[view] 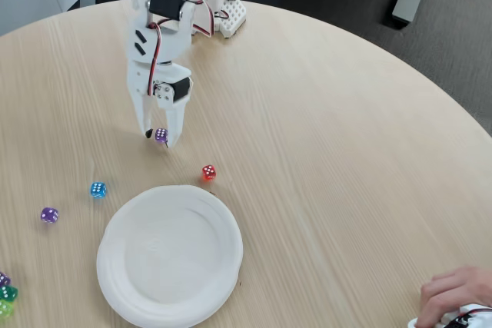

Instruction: Pick a purple dice and put it in the plate.

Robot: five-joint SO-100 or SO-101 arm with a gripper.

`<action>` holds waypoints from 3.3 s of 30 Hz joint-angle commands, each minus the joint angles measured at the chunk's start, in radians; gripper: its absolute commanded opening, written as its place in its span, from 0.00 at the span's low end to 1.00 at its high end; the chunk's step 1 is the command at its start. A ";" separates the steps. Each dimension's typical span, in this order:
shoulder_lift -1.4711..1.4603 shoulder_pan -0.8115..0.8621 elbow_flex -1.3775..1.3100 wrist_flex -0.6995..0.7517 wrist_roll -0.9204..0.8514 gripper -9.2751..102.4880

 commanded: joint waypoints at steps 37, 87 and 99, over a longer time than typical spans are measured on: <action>-0.043 0.002 -0.028 -0.002 -0.002 0.08; 0.270 0.138 -0.278 -0.012 0.129 0.08; 0.272 -0.054 -0.333 0.008 0.319 0.08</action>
